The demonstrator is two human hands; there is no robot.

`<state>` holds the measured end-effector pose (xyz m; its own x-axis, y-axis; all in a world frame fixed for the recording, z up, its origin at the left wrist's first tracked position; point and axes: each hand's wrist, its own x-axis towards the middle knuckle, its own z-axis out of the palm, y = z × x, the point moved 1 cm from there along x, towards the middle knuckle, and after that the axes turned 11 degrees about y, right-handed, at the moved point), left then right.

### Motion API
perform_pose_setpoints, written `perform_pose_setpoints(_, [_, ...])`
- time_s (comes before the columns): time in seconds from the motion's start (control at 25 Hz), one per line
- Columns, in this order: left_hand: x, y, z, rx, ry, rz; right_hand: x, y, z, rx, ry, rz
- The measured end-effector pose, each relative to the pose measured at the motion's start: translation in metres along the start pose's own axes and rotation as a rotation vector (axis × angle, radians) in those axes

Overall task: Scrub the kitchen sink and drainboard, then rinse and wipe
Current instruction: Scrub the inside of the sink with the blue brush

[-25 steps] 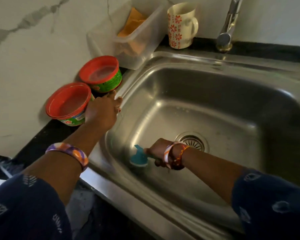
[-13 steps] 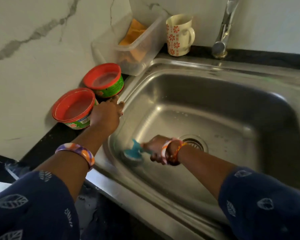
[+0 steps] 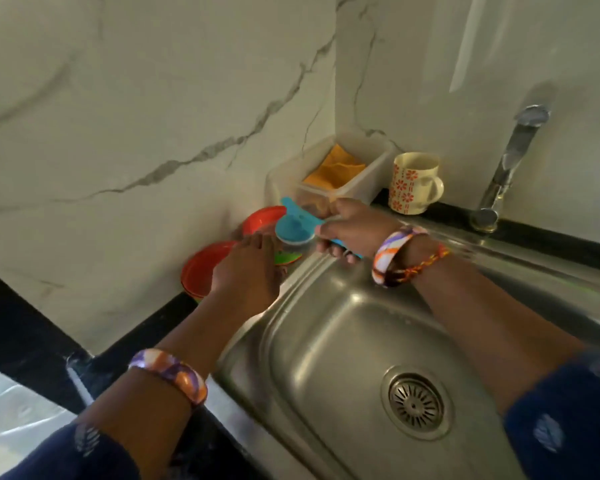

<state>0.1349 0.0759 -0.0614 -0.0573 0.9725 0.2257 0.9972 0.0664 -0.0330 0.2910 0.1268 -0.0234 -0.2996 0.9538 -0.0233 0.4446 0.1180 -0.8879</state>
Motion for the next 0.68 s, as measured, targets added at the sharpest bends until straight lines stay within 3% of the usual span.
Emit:
perform_pose_setpoints(0.08, [0.005,0.002,0.009,0.097,-0.067,0.043,0.037,0.002,0.026,-0.087,0.157,-0.030])
perform_pose_setpoints(0.24, [0.010,0.003,0.013,0.151,-0.102,0.088,0.076,0.010,0.053,-0.459,0.158,-0.093])
perform_pose_setpoints(0.48, [0.010,0.002,0.008,0.218,-0.126,0.143,0.080,0.009,0.062,-0.353,0.119,-0.095])
perform_pose_setpoints(0.68, [0.010,0.005,0.005,0.230,-0.155,0.160,0.083,0.009,0.050,-0.525,0.172,-0.144])
